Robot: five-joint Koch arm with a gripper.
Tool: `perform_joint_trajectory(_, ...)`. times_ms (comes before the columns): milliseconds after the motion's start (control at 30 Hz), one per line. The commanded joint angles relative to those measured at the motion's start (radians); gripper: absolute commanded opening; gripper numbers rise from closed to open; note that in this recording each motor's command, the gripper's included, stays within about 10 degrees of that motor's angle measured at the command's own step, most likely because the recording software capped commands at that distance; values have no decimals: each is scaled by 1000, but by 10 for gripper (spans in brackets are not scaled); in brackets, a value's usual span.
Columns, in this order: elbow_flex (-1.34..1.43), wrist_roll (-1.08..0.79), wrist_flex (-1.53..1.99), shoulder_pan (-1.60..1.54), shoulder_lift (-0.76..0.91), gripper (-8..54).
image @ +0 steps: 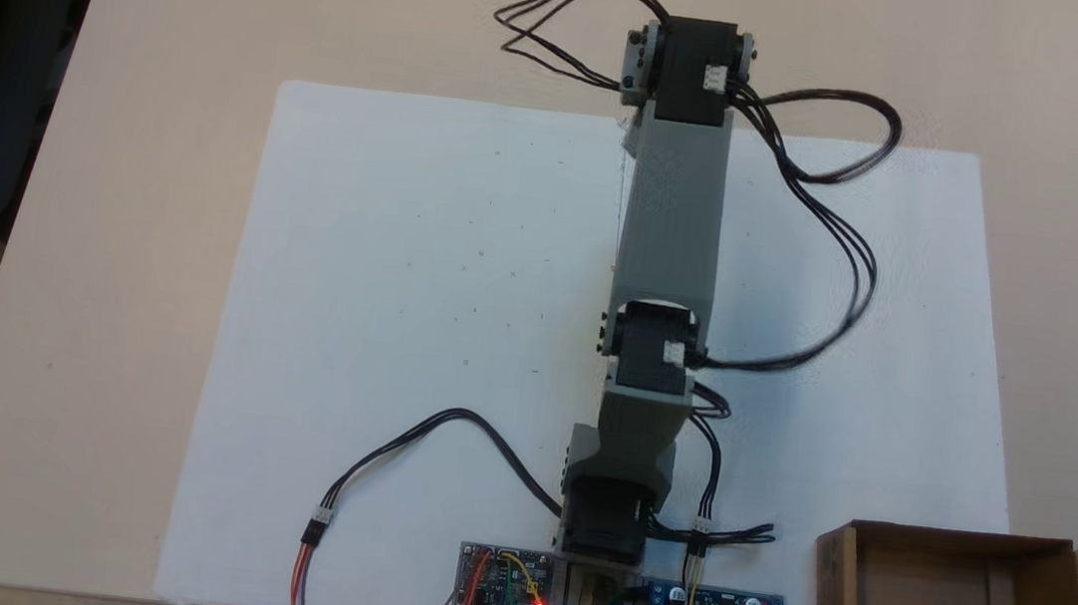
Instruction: Grasp a green dice and put it in the bin.
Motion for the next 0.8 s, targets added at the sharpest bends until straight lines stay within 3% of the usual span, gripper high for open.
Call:
perform_joint_trajectory(0, -58, -164, 80, 164, 69, 121)
perform_joint_trajectory(167, -57, -380, 78, 572, 77, 121)
perform_joint_trajectory(433, -57, -431, 78, 1094, 57, 121)
perform_joint_trajectory(767, -57, -494, 80, 1511, -8, 121)
